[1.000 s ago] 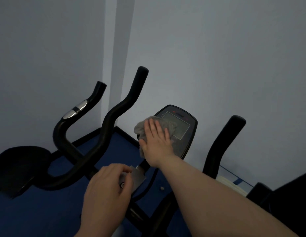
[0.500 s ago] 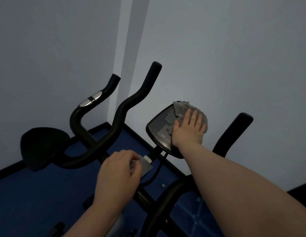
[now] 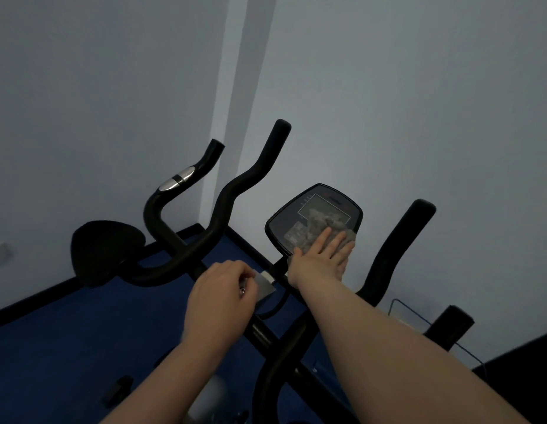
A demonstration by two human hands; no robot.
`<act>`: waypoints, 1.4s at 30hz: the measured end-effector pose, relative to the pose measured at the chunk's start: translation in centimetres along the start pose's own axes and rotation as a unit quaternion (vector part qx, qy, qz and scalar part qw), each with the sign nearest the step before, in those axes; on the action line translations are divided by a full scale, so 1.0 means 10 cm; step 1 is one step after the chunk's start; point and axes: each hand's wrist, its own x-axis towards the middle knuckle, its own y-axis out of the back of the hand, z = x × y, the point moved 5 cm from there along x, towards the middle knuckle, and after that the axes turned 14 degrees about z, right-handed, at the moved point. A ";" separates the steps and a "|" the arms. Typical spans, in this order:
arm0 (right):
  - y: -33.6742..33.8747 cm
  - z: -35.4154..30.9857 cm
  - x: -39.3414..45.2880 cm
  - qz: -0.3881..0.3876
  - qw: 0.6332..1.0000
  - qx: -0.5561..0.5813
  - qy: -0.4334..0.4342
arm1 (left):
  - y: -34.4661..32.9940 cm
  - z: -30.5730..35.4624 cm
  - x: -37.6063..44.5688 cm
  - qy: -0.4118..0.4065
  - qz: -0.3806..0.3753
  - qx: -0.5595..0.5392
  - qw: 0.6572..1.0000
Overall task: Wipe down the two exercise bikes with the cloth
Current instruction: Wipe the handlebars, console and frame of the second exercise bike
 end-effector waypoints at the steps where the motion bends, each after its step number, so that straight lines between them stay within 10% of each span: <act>1: 0.00 -0.03 0.01 0.007 0.999 -0.016 0.032 | 0.00 0.00 0.00 0.000 0.003 0.000 1.000; 14: 0.16 -0.27 0.22 -0.125 0.937 0.012 0.325 | -0.01 -0.03 0.00 -0.009 0.018 0.014 1.000; 29: 0.91 0.05 -0.28 -0.094 0.955 0.198 0.201 | 0.27 -0.09 -0.36 0.036 -0.131 -0.098 0.986; 42: 1.79 1.00 -1.31 0.152 0.891 0.409 0.127 | 1.04 0.87 -0.52 -0.065 -0.046 -0.205 0.975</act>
